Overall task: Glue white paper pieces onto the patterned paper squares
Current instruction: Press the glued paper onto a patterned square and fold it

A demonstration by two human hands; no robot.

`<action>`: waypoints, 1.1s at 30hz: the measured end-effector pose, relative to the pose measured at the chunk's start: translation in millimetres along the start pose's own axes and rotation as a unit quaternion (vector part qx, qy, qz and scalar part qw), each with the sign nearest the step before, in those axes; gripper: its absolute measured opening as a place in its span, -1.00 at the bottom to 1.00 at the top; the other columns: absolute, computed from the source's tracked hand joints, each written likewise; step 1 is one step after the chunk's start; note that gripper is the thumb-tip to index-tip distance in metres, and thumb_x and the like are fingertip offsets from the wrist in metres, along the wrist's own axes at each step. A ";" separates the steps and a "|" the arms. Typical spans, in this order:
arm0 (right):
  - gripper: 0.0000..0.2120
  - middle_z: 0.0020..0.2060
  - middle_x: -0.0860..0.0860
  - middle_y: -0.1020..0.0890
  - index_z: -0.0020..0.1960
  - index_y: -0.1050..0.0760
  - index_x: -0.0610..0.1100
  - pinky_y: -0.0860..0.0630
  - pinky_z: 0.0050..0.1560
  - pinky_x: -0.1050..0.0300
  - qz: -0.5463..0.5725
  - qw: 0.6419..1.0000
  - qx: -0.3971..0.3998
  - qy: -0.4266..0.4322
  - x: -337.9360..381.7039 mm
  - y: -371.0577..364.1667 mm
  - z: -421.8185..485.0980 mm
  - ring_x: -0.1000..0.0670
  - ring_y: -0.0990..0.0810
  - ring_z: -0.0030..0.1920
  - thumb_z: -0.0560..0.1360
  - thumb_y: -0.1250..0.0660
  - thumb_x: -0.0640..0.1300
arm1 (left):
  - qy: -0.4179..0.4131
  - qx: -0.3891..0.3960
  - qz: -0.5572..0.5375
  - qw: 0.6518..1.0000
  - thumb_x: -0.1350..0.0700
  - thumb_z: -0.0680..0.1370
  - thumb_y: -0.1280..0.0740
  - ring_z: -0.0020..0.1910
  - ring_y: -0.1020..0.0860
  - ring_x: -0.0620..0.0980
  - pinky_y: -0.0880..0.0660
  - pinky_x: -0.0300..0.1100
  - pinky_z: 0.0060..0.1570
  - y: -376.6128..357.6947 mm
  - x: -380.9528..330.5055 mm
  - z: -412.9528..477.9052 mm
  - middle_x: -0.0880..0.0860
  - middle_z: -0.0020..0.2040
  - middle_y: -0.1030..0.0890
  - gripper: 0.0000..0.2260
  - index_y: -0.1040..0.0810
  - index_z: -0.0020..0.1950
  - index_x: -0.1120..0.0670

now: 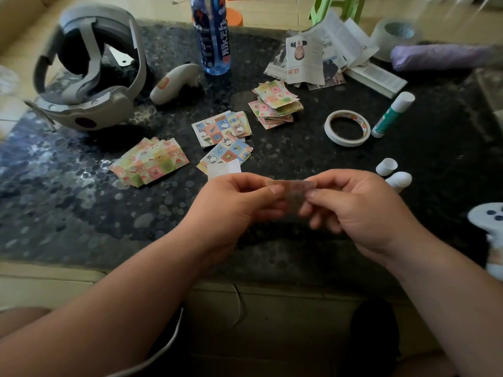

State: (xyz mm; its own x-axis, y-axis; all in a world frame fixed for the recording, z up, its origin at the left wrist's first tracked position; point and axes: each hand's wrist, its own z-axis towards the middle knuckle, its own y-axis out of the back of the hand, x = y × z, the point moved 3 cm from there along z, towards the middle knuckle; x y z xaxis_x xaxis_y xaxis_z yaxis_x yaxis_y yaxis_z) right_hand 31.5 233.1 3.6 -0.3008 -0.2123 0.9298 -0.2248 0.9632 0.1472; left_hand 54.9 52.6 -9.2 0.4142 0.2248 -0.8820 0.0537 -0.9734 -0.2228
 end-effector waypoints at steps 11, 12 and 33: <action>-0.80 -0.27 -0.11 -0.74 0.04 -0.50 -0.20 -0.61 -0.34 0.13 -0.029 0.999 -0.022 0.008 0.6 -7.5 -2.7 -0.09 -0.75 -0.26 0.51 -0.44 -0.39 | 0.073 -0.089 -0.110 0.987 0.48 0.40 -0.46 -0.20 -0.72 0.11 -0.66 -0.11 -0.23 6.9 4.8 1.4 0.22 -0.01 -0.64 -0.66 -0.49 0.08 0.23; -0.77 -0.27 -0.12 -0.74 0.05 -0.47 -0.18 -0.62 -0.31 0.09 -0.034 0.999 -0.019 0.009 0.8 -7.5 -2.7 -0.12 -0.75 -0.25 0.51 -0.45 -0.39 | 0.100 -0.072 -0.112 0.986 0.48 0.41 -0.45 -0.21 -0.72 0.11 -0.67 -0.10 -0.24 5.8 5.4 0.2 0.22 -0.04 -0.67 -0.62 -0.48 0.13 0.22; -0.92 -0.25 -0.12 -0.75 0.04 -0.64 -0.25 -0.56 -0.41 0.26 -0.018 0.994 0.014 -0.109 -6.3 -17.0 3.5 0.03 -0.69 -0.36 0.54 -0.43 -0.33 | 0.020 -0.079 0.133 0.988 0.17 0.48 -0.54 -0.27 -0.65 0.00 -0.56 -0.11 -0.27 19.4 -4.2 11.0 0.05 -0.21 -0.71 -0.70 -0.56 0.16 0.09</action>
State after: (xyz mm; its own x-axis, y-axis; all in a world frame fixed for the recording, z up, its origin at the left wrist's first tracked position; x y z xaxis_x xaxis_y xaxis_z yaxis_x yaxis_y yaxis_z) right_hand 34.0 217.4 -5.9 -0.4844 -0.2808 0.8286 -0.2639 0.9499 0.1677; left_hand 44.2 33.3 -14.3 0.4679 -0.0395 -0.8829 0.0779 -0.9933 0.0857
